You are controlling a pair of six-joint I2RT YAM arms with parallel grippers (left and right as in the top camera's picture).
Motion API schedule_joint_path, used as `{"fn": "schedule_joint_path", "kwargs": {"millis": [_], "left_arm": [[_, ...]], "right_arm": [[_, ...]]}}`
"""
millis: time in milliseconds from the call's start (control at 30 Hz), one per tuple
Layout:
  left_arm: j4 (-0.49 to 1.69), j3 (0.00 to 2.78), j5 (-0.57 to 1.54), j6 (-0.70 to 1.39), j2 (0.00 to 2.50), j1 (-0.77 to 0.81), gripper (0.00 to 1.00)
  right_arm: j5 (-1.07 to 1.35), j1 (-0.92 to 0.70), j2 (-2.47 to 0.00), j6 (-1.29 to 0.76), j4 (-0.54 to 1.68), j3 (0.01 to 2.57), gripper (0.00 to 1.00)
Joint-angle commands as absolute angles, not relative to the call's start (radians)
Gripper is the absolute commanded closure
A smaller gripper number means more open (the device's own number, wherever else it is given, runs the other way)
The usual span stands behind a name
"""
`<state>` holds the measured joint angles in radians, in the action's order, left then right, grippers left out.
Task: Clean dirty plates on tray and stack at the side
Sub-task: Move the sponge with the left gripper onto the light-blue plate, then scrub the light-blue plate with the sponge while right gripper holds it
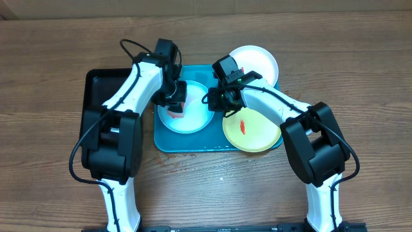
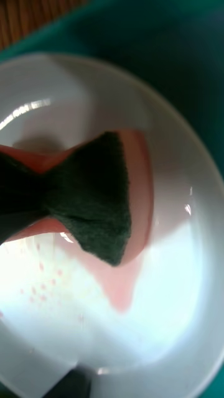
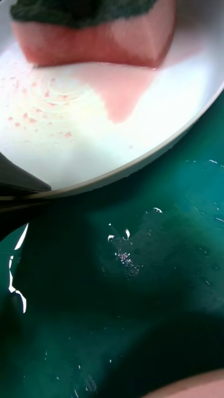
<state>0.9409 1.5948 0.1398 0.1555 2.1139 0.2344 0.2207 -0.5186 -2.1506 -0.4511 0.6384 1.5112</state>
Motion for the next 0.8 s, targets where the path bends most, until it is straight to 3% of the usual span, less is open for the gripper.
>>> {"fn": "schedule_joint_path", "kwargs": {"millis": [0, 233, 533, 767], "left_arm": [[0.932, 1.6, 0.263, 0.112, 2.132, 0.271, 0.96], [0.961, 1.6, 0.21, 0.065, 2.132, 0.274, 0.96], [1.072, 1.6, -0.302, 0.421, 2.132, 0.269, 0.96], [1.007, 1.6, -0.292, 0.434, 2.132, 0.269, 0.96]], "right_arm": [[0.215, -0.515, -2.157, -0.449, 0.635, 1.525, 0.96], [0.214, -0.515, -2.157, -0.446, 0.635, 1.525, 0.96], [0.214, -0.515, -2.157, -0.445, 0.635, 1.525, 0.96], [0.215, -0.515, -2.157, -0.446, 0.634, 1.525, 0.96]]}}
